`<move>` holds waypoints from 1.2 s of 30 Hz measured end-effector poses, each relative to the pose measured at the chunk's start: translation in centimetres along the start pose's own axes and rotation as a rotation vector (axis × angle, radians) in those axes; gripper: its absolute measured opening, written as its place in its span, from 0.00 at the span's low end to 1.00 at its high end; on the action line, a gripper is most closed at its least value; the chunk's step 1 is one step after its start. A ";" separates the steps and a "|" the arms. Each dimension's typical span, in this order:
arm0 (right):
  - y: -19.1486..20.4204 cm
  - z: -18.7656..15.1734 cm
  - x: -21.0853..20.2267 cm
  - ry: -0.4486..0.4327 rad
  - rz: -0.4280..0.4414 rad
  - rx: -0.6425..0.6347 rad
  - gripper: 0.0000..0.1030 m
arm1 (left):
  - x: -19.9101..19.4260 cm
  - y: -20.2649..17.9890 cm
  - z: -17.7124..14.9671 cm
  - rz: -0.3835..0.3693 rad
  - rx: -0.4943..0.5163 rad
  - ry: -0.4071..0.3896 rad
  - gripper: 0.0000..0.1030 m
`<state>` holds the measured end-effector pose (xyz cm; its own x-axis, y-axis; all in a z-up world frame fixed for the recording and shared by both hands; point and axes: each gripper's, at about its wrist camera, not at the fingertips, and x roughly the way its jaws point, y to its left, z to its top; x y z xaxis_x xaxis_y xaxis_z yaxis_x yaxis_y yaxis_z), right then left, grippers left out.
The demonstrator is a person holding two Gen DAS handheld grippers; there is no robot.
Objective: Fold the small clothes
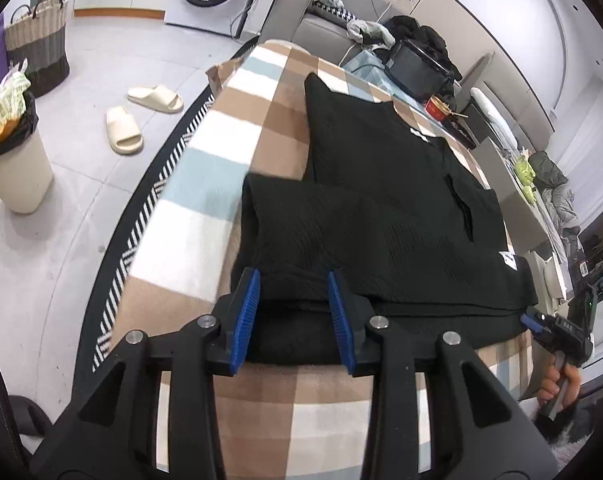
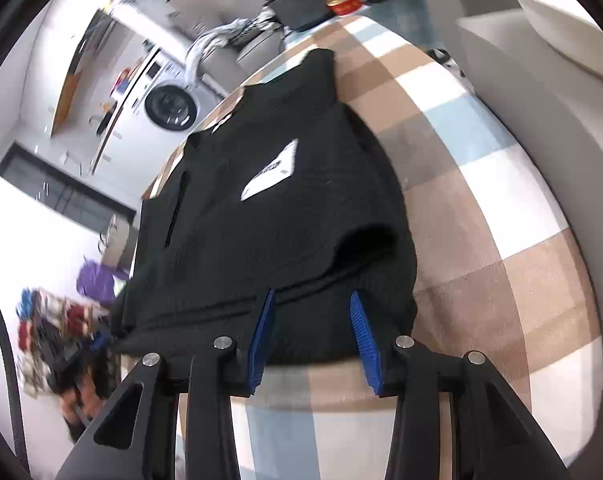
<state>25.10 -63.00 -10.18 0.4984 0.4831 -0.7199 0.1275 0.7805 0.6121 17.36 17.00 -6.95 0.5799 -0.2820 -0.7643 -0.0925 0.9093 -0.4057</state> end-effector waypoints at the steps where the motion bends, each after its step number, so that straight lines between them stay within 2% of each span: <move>1: 0.0 0.2 0.0 -0.016 -0.001 0.009 0.39 | 0.1 -0.2 -0.2 -0.005 0.001 0.003 0.33; 12: -0.6 2.4 0.5 -0.137 -0.016 0.040 0.40 | 1.4 -0.6 -0.5 0.004 -0.031 0.025 0.35; 17: 0.3 2.8 -0.2 -0.158 0.053 -0.016 0.40 | 1.9 -0.9 -0.7 0.007 -0.052 0.041 0.35; 22: 1.1 2.5 -0.3 -0.133 0.128 -0.079 0.40 | 2.6 -0.8 -0.9 -0.011 -0.072 0.055 0.35; 28: 1.2 2.7 0.7 -0.100 0.102 -0.070 0.40 | 3.9 0.3 -0.7 0.007 -0.104 0.095 0.35; 36: 1.3 2.6 0.9 -0.085 0.087 -0.066 0.40 | 4.6 1.2 0.4 0.010 -0.104 0.075 0.35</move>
<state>27.92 -62.58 -9.23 0.5759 0.5167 -0.6335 0.0260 0.7629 0.6460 20.21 16.87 -10.75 0.5165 -0.2990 -0.8024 -0.1835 0.8767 -0.4447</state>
